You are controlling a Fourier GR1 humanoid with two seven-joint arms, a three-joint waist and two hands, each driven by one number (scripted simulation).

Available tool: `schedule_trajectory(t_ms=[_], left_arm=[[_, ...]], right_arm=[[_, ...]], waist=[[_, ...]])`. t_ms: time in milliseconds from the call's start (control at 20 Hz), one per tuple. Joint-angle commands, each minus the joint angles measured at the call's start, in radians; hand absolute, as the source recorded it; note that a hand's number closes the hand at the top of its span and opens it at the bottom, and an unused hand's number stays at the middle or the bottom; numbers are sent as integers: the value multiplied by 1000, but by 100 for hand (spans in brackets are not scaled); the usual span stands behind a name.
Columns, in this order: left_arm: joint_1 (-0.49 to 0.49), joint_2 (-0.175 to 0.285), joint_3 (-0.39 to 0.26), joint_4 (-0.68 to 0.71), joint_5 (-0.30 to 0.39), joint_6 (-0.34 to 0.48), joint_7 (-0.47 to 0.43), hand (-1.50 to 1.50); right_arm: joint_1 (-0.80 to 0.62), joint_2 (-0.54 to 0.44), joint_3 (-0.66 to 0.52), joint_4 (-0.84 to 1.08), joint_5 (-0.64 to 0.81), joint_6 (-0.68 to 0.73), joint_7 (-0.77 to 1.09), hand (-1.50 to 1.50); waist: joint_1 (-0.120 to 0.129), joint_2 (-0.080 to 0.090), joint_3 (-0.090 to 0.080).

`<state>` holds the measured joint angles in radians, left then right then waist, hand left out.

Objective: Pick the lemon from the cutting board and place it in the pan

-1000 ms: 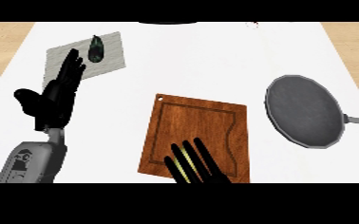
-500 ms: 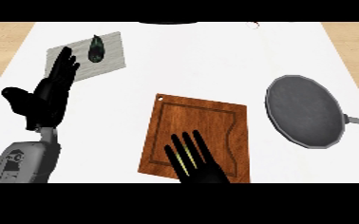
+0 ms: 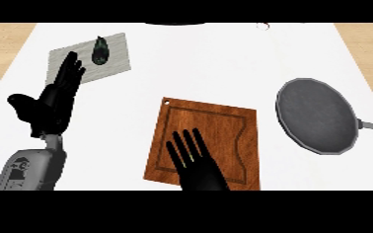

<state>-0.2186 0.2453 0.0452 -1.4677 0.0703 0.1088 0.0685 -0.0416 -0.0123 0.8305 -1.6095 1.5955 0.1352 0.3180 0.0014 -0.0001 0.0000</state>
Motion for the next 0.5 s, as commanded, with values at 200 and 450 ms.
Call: schedule_trajectory(t_ms=[200, 450], left_arm=[[-21, -62, -32, -63, -64, 54, 77, 0], [41, -30, 11, -42, -26, -22, -2, 0]], right_arm=[[-78, 12, -9, 170, -54, -64, 40, -150], [-45, -22, 53, 144, -35, -44, -62, 150]], waist=[[1, 0, 0], [2, -1, 0]])
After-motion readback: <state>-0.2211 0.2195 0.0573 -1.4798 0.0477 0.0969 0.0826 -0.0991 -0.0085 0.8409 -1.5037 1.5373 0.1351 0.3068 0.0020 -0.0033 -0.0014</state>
